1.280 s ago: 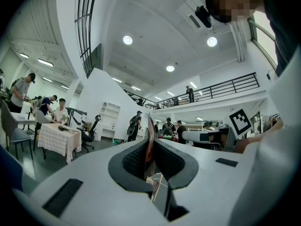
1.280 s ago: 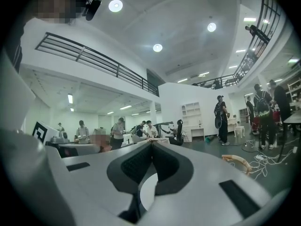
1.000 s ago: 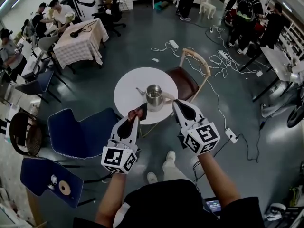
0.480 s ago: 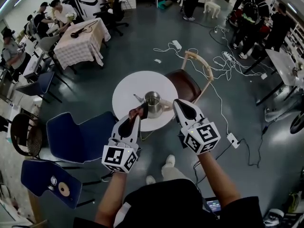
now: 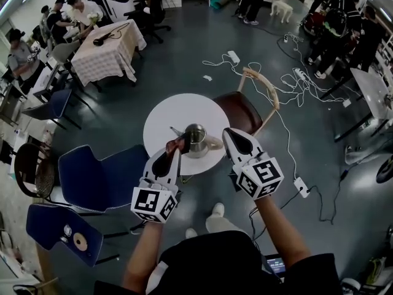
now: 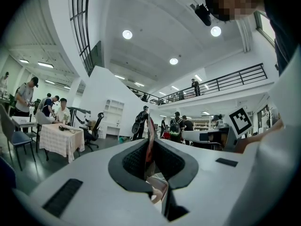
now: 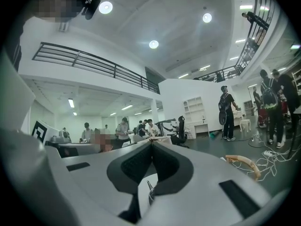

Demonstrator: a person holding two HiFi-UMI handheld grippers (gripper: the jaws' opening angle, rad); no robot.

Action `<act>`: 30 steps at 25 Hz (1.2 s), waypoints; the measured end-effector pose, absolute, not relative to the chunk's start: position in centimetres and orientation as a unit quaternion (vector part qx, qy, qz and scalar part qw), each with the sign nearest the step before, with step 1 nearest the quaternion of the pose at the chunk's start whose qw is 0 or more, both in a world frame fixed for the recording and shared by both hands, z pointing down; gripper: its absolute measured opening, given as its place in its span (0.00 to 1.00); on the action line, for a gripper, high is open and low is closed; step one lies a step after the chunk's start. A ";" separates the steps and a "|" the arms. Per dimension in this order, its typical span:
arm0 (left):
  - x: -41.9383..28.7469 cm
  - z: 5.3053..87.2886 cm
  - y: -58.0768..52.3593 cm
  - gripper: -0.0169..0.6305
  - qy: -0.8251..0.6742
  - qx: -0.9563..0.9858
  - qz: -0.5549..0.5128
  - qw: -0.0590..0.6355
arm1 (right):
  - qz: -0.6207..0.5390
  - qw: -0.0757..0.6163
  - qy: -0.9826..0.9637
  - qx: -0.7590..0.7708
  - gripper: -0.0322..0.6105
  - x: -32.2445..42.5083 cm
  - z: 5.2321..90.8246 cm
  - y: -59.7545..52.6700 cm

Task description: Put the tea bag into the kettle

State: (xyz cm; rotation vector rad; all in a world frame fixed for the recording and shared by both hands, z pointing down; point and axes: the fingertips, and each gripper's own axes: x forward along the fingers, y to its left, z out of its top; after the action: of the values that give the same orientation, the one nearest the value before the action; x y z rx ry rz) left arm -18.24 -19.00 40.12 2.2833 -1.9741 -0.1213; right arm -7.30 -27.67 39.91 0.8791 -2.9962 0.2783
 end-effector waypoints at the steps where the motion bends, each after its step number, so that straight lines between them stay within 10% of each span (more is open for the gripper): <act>1: -18.1 40.1 -19.4 0.08 -0.654 0.753 -0.039 0.061 | 0.090 0.004 -0.956 0.278 0.08 -7.2 39.9 -28.1; 30: -19.8 44.7 -28.3 0.08 -0.677 0.730 0.015 0.096 | 0.109 0.026 -0.962 0.248 0.08 -10.4 43.0 -37.1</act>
State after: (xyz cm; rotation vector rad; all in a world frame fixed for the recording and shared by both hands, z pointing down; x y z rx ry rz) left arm -19.82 -28.30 44.73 2.1621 -2.0053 0.0432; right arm -10.36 -37.05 43.00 0.7658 -2.9735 0.3383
